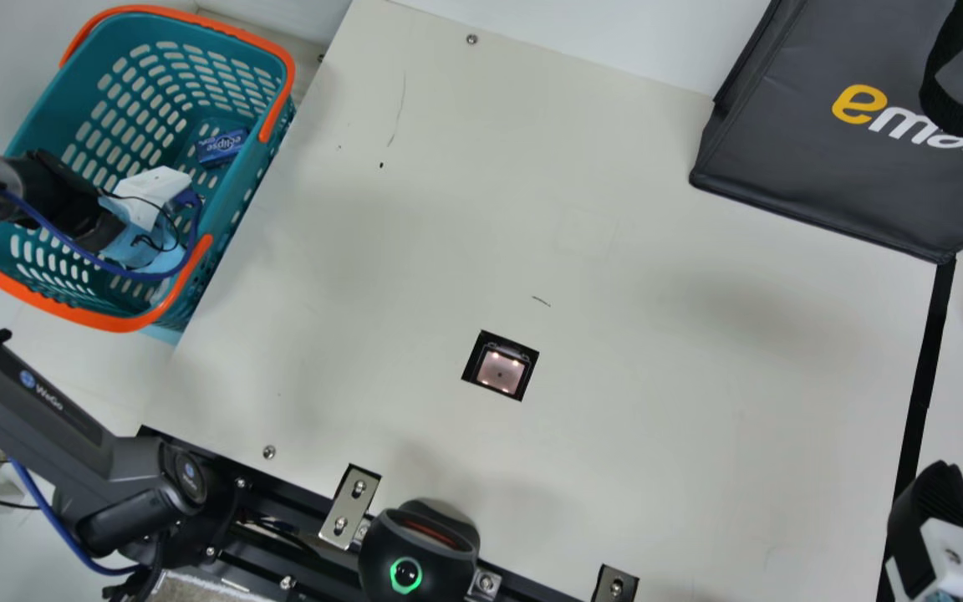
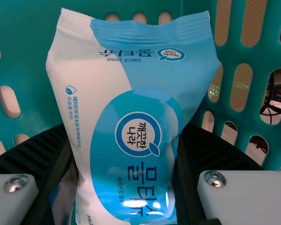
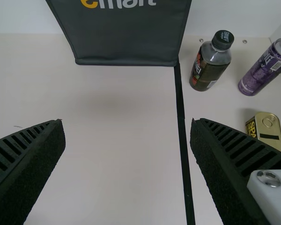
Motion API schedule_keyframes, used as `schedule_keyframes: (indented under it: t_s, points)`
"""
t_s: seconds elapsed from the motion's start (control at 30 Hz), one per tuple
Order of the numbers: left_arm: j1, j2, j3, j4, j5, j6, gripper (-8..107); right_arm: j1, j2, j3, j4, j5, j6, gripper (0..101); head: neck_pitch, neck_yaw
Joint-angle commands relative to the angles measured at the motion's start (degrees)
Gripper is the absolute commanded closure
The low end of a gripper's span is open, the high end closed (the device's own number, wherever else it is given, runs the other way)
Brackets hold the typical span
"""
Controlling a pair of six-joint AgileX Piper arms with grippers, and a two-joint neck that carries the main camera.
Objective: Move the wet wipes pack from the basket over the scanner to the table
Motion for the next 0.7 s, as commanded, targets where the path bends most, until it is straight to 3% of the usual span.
schedule_keyframes:
  t_s: [0.0, 0.03, 0.4, 0.67]
  points:
    - [0.09, -0.17, 0.2, -0.4, -0.03, -0.33, 102, 0.0, 0.0, 0.0, 0.0, 0.0, 0.0, 6, -1.75, 0.14]
    - [0.15, -0.39, 0.37, -0.63, -0.05, -0.49, 107, 0.0, 0.0, 0.0, 0.0, 0.0, 0.0, 6, -1.75, 0.14]
    - [1.16, -6.45, 2.64, -4.67, -0.22, -1.87, 107, 0.0, 0.0, 0.0, 0.0, 0.0, 0.0, 6, -1.75, 0.14]
    - [0.75, -13.4, 5.11, -4.46, -6.32, -5.87, 107, 0.0, 0.0, 0.0, 0.0, 0.0, 0.0, 6, -1.75, 0.14]
